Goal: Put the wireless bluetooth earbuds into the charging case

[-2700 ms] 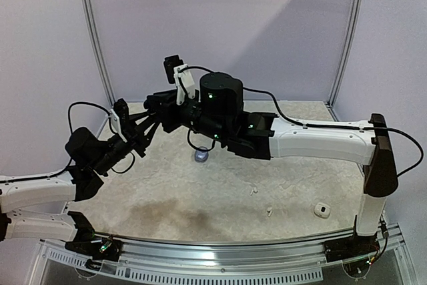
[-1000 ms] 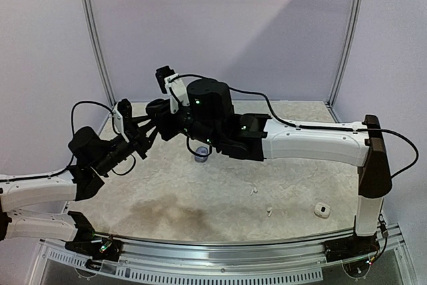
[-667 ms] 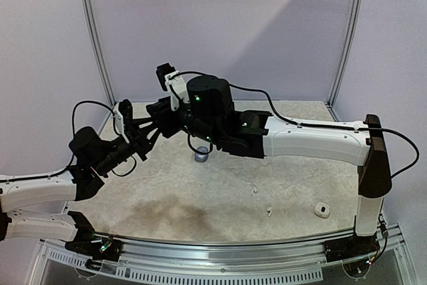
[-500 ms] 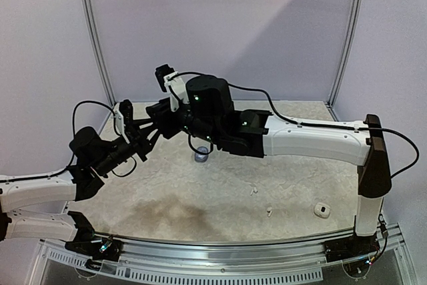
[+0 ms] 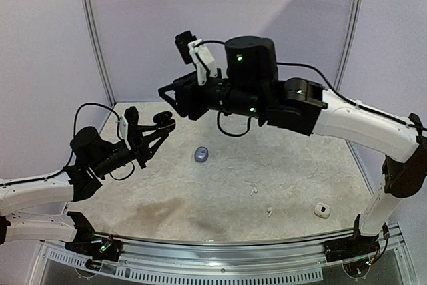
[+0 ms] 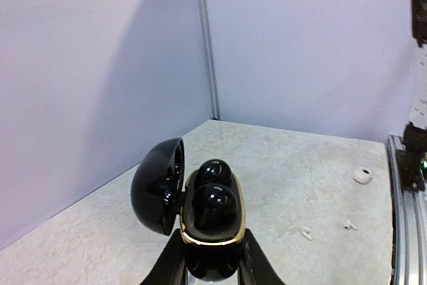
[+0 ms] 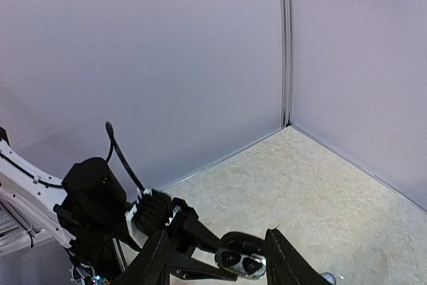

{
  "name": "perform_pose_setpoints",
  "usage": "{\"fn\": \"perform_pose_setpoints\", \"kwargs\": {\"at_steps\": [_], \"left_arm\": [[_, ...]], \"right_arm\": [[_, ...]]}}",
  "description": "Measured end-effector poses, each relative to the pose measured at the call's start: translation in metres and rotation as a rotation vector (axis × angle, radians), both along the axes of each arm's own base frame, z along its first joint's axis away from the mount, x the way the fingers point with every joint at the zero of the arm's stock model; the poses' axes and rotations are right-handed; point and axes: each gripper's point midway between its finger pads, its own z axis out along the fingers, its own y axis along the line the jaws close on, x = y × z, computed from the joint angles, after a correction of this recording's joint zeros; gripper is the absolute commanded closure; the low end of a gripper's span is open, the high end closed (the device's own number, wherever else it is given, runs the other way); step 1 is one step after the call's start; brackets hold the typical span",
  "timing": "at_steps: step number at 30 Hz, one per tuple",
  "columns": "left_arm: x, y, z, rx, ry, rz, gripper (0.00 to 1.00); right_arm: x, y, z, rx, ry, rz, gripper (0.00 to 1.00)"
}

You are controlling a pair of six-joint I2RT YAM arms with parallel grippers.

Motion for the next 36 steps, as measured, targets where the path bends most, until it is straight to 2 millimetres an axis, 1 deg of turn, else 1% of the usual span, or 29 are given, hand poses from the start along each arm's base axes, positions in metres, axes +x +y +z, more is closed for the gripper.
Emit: {"fn": "perform_pose_setpoints", "kwargs": {"at_steps": [1, 3, 4, 5, 6, 8, 9, 11, 13, 16, 17, 19, 22, 25, 28, 31, 34, 36], "left_arm": [[-0.006, -0.005, -0.002, 0.026, -0.018, -0.04, 1.0], [-0.017, -0.013, -0.006, 0.081, -0.058, -0.123, 1.0], [-0.021, -0.016, -0.007, 0.1, -0.073, -0.151, 1.0], [-0.027, -0.02, -0.009, 0.125, -0.092, -0.192, 1.0], [-0.03, -0.022, -0.009, 0.137, -0.103, -0.212, 1.0], [-0.036, -0.026, -0.006, 0.153, -0.126, -0.254, 1.0], [-0.038, -0.027, -0.004, 0.156, -0.133, -0.273, 1.0], [-0.044, -0.03, 0.0, 0.154, -0.144, -0.311, 1.0], [-0.05, -0.033, 0.002, 0.149, -0.146, -0.353, 1.0], [-0.056, -0.036, 0.0, 0.148, -0.131, -0.397, 1.0], [-0.057, -0.037, -0.003, 0.154, -0.113, -0.408, 1.0], [-0.056, -0.037, -0.007, 0.157, -0.092, -0.411, 1.0], [-0.052, -0.037, -0.005, 0.153, -0.077, -0.393, 1.0], [-0.049, -0.037, -0.015, 0.166, -0.021, -0.382, 1.0], [-0.046, -0.038, -0.022, 0.173, 0.016, -0.374, 1.0], [-0.043, -0.037, -0.022, 0.165, 0.036, -0.358, 1.0], [-0.037, -0.036, -0.02, 0.143, 0.077, -0.324, 1.0], [-0.029, -0.034, -0.02, 0.127, 0.126, -0.285, 1.0]], "right_arm": [[0.0, -0.008, 0.012, 0.024, 0.002, -0.016, 0.53], [0.008, -0.021, 0.024, 0.045, 0.025, -0.062, 0.55], [0.014, -0.025, 0.027, 0.049, 0.044, -0.095, 0.56], [0.019, -0.028, 0.025, 0.041, 0.065, -0.125, 0.56], [0.03, -0.031, 0.02, 0.028, 0.089, -0.161, 0.56], [0.042, -0.029, 0.007, -0.005, 0.123, -0.198, 0.56], [0.046, -0.026, -0.005, -0.032, 0.142, -0.209, 0.56], [0.053, -0.018, -0.036, -0.098, 0.184, -0.222, 0.56], [0.053, -0.011, -0.068, -0.173, 0.222, -0.215, 0.57], [0.047, -0.005, -0.102, -0.249, 0.276, -0.189, 0.59], [0.045, -0.003, -0.107, -0.263, 0.286, -0.175, 0.59], [0.039, -0.002, -0.111, -0.276, 0.305, -0.142, 0.59], [0.025, 0.004, -0.117, -0.292, 0.323, -0.09, 0.59], [0.013, 0.003, -0.122, -0.302, 0.329, -0.062, 0.59], [0.004, -0.007, -0.123, -0.314, 0.335, -0.057, 0.56], [0.004, -0.022, -0.12, -0.322, 0.333, -0.109, 0.53], [0.015, -0.049, -0.117, -0.333, 0.337, -0.226, 0.5], [0.025, -0.074, -0.118, -0.324, 0.359, -0.32, 0.49]]}}
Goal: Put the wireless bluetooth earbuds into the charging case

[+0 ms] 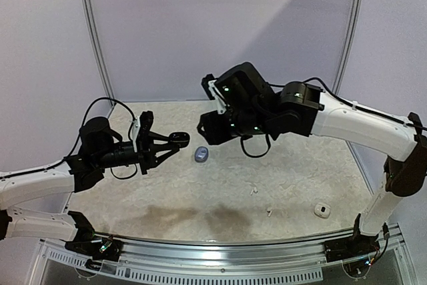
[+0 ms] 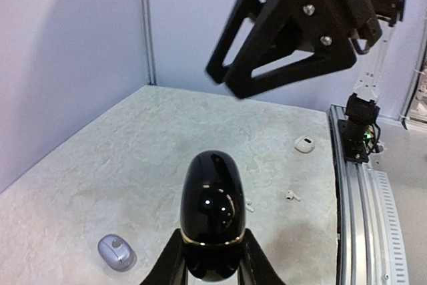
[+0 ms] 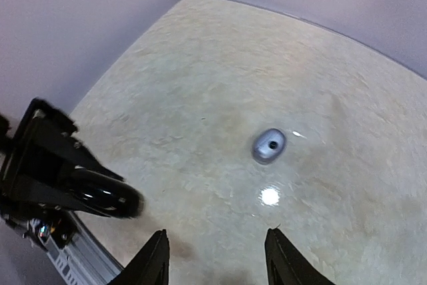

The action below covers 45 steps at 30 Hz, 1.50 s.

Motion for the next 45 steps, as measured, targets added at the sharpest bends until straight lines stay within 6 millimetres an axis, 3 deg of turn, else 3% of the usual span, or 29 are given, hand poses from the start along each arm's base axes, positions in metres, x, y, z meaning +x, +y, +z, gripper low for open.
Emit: {"fn": "perform_pose_setpoints", "kwargs": {"at_steps": [2, 5, 8, 10, 12, 16, 20, 26, 30, 31, 34, 35, 36, 41, 45], "left_arm": [[0.008, 0.002, -0.005, 0.006, 0.064, 0.046, 1.0], [0.028, 0.008, -0.019, 0.041, 0.171, 0.152, 1.0], [0.051, 0.017, -0.033, 0.089, 0.273, 0.246, 1.0], [0.072, 0.022, -0.041, 0.117, 0.347, 0.291, 1.0], [0.091, 0.028, -0.051, 0.146, 0.42, 0.324, 1.0], [0.12, 0.035, -0.081, 0.21, 0.612, 0.342, 1.0], [0.132, 0.043, -0.118, 0.25, 0.837, 0.346, 1.0], [0.154, 0.063, -0.166, 0.249, 1.146, 0.407, 1.0], [0.157, 0.069, -0.198, 0.248, 1.304, 0.446, 1.0], [0.156, 0.07, -0.206, 0.248, 1.339, 0.46, 0.95], [0.151, 0.071, -0.224, 0.239, 1.432, 0.488, 0.57], [0.152, 0.071, -0.224, 0.226, 1.443, 0.488, 0.35], [0.152, 0.071, -0.225, 0.214, 1.462, 0.496, 0.04], [0.156, 0.073, -0.214, 0.167, 1.491, 0.519, 0.01], [0.154, 0.087, -0.215, 0.198, 1.493, 0.606, 0.01]], "right_arm": [[0.013, -0.034, -0.007, -0.01, 0.025, -0.114, 0.46], [0.037, -0.108, -0.028, -0.045, 0.101, -0.346, 0.41], [0.044, -0.193, -0.07, -0.125, 0.217, -0.594, 0.36], [0.034, -0.245, -0.108, -0.201, 0.306, -0.735, 0.31], [0.012, -0.283, -0.147, -0.278, 0.395, -0.824, 0.22], [-0.034, -0.333, -0.197, -0.314, 0.555, -0.925, 0.15], [-0.057, -0.355, -0.211, -0.249, 0.612, -1.005, 0.08], [-0.073, -0.356, -0.236, -0.167, 0.69, -1.022, 0.08], [-0.081, -0.352, -0.253, -0.159, 0.746, -1.008, 0.09], [-0.082, -0.35, -0.255, -0.155, 0.754, -1.005, 0.09], [-0.083, -0.347, -0.26, -0.154, 0.773, -0.999, 0.09], [-0.083, -0.346, -0.261, -0.155, 0.778, -0.997, 0.09], [-0.083, -0.346, -0.263, -0.158, 0.783, -0.996, 0.09], [-0.087, -0.347, -0.273, -0.186, 0.803, -1.001, 0.09], [-0.091, -0.35, -0.28, -0.207, 0.813, -1.008, 0.1]]}}
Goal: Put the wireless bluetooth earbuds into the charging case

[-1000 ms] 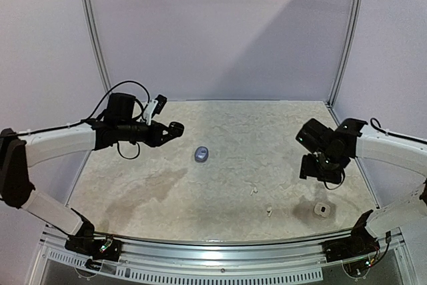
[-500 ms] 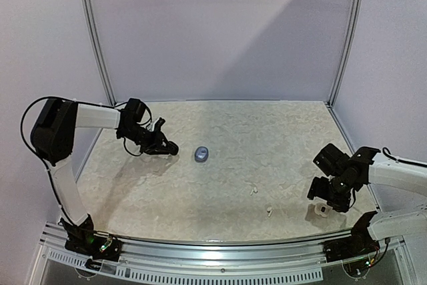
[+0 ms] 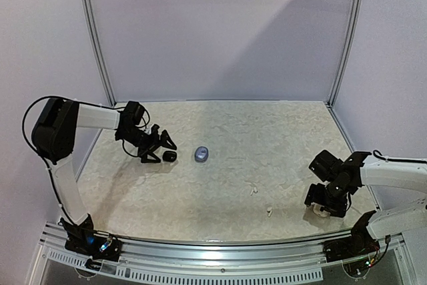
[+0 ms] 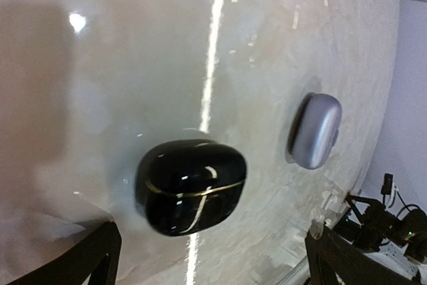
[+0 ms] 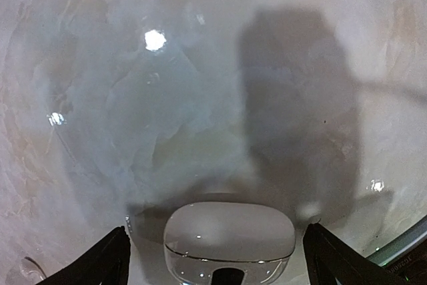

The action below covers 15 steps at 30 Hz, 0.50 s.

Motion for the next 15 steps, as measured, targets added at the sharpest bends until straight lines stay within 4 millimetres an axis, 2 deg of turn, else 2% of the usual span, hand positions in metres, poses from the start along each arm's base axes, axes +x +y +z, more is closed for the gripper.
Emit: {"fn": "perform_pose_setpoints", "kwargs": {"at_steps": [4, 7, 12, 15], "left_arm": [[-0.011, 0.023, 0.0, 0.128, 0.04, 0.036, 0.01], [-0.015, 0.036, 0.012, 0.212, 0.047, 0.04, 0.01], [-0.01, 0.045, 0.041, 0.266, -0.008, 0.028, 0.01], [-0.015, 0.046, 0.047, 0.269, -0.005, 0.02, 0.03]], "right_arm": [[-0.003, -0.002, -0.004, -0.008, 0.01, 0.0, 0.15], [-0.004, -0.003, -0.004, -0.006, 0.007, -0.004, 0.2], [-0.006, -0.005, -0.004, 0.002, -0.003, -0.016, 0.3], [-0.007, -0.007, -0.004, 0.004, -0.01, -0.02, 0.42]]}}
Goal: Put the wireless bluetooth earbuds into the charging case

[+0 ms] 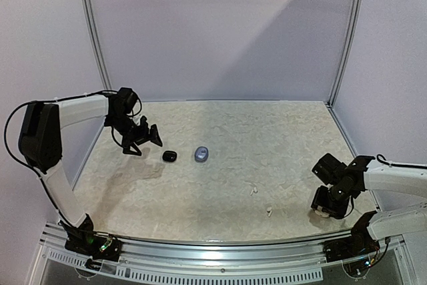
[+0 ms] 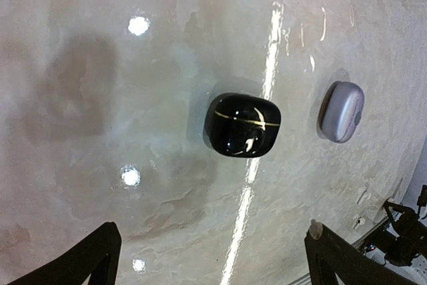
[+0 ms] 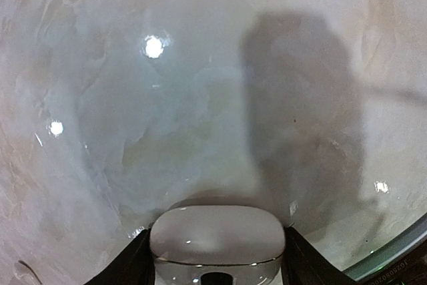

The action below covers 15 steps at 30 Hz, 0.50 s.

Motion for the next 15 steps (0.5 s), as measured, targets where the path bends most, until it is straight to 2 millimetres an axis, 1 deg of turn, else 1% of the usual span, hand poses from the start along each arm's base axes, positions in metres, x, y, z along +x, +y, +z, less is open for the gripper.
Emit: {"fn": "perform_pose_setpoints", "kwargs": {"at_steps": [3, 5, 7, 11, 13, 14, 15], "left_arm": [[-0.004, 0.0, -0.001, 0.002, 0.016, -0.005, 0.04], [-0.006, 0.0, -0.001, 0.0, 0.021, -0.01, 0.05], [-0.008, 0.0, -0.001, -0.001, 0.027, -0.017, 0.07], [-0.009, -0.004, 0.005, -0.02, 0.014, -0.049, 0.1], [-0.007, -0.006, 0.013, -0.033, -0.011, -0.073, 0.13], [-0.005, -0.008, 0.019, -0.042, -0.033, -0.091, 0.15], [-0.003, -0.011, 0.028, -0.053, -0.063, -0.112, 0.16]], "right_arm": [[-0.001, -0.002, 0.0, 0.002, -0.009, -0.005, 0.59], [0.0, -0.001, 0.001, 0.008, -0.014, -0.004, 0.67], [0.001, 0.0, 0.001, 0.012, -0.019, 0.009, 0.73], [0.005, 0.002, 0.007, 0.023, -0.044, 0.05, 0.82], [0.013, 0.008, 0.016, 0.038, -0.078, 0.086, 0.85], [0.021, 0.014, 0.027, 0.045, -0.114, 0.118, 0.85], [0.032, 0.021, 0.041, 0.056, -0.168, 0.15, 0.85]]}}
